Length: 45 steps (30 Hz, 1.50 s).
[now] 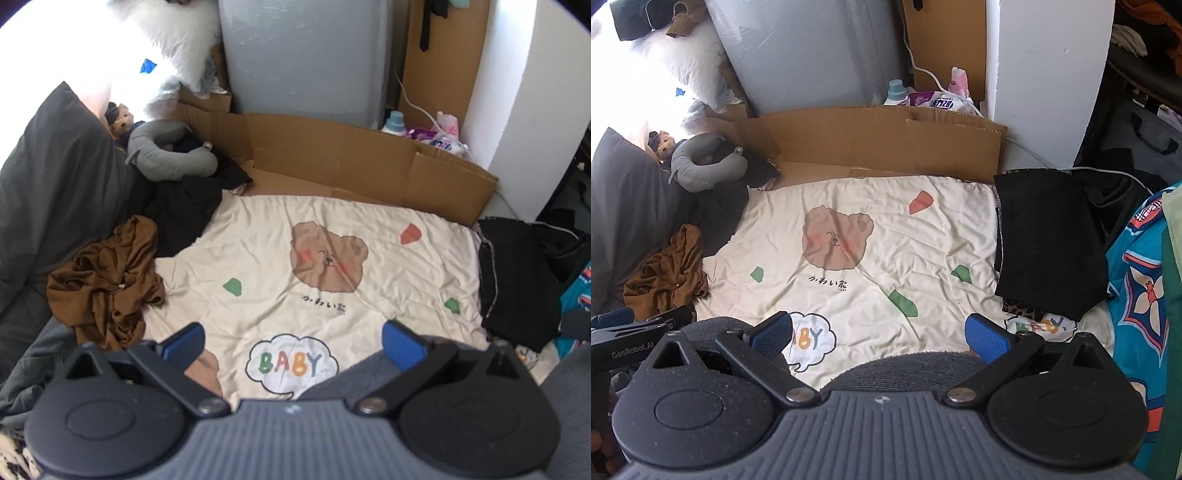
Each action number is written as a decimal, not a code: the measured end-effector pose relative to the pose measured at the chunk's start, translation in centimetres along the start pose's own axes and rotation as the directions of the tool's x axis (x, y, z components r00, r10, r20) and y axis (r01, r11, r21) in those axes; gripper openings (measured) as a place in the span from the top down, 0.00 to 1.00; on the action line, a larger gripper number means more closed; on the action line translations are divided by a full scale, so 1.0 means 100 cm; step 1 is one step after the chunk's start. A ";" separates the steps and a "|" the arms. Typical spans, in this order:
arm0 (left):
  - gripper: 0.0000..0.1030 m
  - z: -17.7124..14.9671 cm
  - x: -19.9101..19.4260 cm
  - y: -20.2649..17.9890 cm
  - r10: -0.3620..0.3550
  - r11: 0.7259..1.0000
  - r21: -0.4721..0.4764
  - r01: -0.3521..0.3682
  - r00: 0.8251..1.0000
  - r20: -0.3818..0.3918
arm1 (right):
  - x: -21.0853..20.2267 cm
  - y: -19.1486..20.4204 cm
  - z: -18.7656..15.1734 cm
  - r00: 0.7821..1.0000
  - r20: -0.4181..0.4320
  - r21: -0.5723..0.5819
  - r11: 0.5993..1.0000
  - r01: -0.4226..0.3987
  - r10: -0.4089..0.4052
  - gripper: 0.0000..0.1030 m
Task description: Fold clothes
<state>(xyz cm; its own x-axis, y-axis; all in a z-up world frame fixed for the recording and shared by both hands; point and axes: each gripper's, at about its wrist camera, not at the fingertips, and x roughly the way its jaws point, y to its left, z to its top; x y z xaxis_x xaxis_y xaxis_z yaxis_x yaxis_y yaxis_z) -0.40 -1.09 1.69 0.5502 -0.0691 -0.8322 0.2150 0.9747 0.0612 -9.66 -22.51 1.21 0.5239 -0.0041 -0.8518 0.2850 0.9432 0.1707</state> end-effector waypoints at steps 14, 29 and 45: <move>0.00 0.001 0.001 0.001 0.002 1.000 -0.005 -0.002 1.000 -0.006 | 0.001 0.001 0.002 1.000 -0.003 -0.007 1.000 0.002 -0.002 0.00; 0.00 0.003 0.002 0.000 0.013 1.000 0.004 -0.013 1.000 -0.001 | 0.001 0.001 0.002 1.000 -0.002 -0.012 1.000 0.010 -0.010 0.00; 0.00 0.001 0.002 0.002 0.009 1.000 -0.007 -0.009 1.000 -0.002 | 0.001 0.002 0.001 1.000 0.003 -0.023 0.999 0.025 -0.025 0.00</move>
<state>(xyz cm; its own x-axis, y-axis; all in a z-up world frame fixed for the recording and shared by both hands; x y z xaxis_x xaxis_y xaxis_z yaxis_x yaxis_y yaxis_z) -0.16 -0.91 1.63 0.5501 -0.0597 -0.8330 0.2044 0.9767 0.0650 -9.46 -22.36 1.20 0.5190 -0.0290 -0.8543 0.2799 0.9501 0.1378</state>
